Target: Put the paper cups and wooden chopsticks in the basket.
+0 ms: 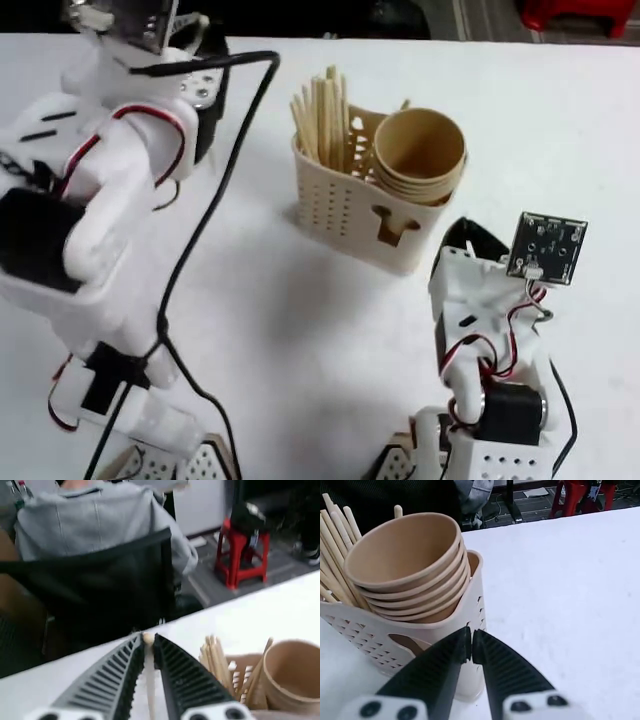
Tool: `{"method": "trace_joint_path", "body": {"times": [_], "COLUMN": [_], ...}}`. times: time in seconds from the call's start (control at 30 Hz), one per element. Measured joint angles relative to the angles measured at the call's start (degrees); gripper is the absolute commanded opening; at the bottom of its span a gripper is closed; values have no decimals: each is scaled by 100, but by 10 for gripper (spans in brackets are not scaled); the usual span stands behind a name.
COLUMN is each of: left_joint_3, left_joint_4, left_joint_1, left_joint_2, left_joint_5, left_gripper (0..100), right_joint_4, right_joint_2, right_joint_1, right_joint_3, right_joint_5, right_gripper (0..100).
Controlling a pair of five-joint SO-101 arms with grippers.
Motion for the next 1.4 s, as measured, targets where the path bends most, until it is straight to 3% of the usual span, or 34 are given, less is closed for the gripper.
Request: {"method": "trace_joint_path", "body": {"times": [0.33, 0.6, 1.0, 1.17, 1.4], "left_joint_3": [-193, -141, 1864, 2180, 1662], "left_joint_4": [-949, -1257, -2426, -2444, -1459], "left_joint_1": [580, 923, 932, 949, 967], "left_joint_2": [0, 0, 0, 9, 9], "left_joint_5": [589, 624, 624, 624, 624], "left_gripper": [22, 22, 32, 183, 199], "right_joint_4": [0, 0, 0, 0, 0], "right_joint_2": [0, 0, 0, 0, 0], "right_joint_1": [0, 0, 0, 0, 0], "right_joint_3": [0, 0, 0, 0, 0], "right_joint_5": [0, 18, 18, 18, 18], "right_gripper": [18, 18, 18, 18, 18]}}
